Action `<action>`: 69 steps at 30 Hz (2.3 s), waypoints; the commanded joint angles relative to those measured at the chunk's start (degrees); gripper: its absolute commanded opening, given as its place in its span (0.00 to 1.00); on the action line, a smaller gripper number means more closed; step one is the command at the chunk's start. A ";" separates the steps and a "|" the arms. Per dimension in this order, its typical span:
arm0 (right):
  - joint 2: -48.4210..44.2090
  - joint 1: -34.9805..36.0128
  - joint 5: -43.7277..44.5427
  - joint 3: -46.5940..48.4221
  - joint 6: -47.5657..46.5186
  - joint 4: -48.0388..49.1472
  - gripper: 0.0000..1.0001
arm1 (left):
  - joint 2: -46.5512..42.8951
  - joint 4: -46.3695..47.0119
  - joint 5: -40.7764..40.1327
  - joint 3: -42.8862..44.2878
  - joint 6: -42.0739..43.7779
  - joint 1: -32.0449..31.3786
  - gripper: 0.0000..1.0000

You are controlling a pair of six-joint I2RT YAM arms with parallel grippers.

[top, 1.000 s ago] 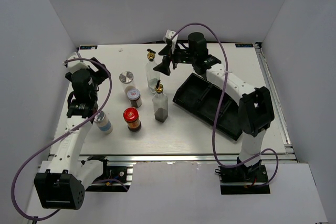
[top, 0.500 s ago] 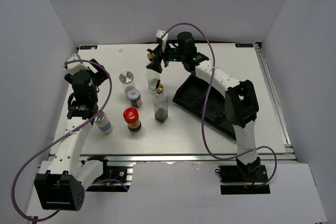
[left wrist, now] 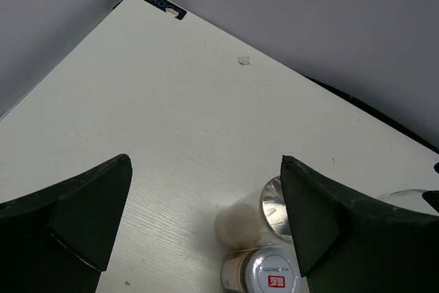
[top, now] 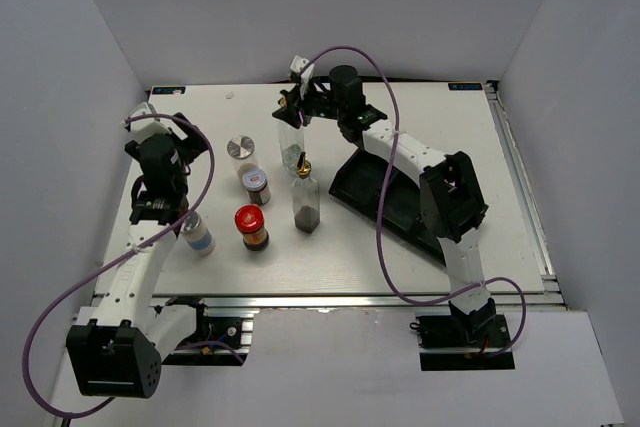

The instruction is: Organize the condiment bottles

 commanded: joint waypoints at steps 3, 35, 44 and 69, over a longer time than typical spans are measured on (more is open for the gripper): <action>-0.83 -0.11 2.73 2.28 0.06 5.17 0.04 | -1.46 0.53 -1.78 -0.68 0.05 0.24 0.98; -24.99 -5.64 30.17 10.67 4.11 -20.32 0.00 | -2.79 2.11 1.64 -1.83 -2.85 0.15 0.98; -36.07 -11.44 35.75 -5.18 10.61 -19.44 0.00 | 1.87 1.76 2.17 -0.51 -4.08 0.15 0.98; -38.01 -9.78 48.08 -23.99 21.07 -9.34 0.00 | 0.73 -0.26 -1.52 -0.69 -5.23 0.15 0.98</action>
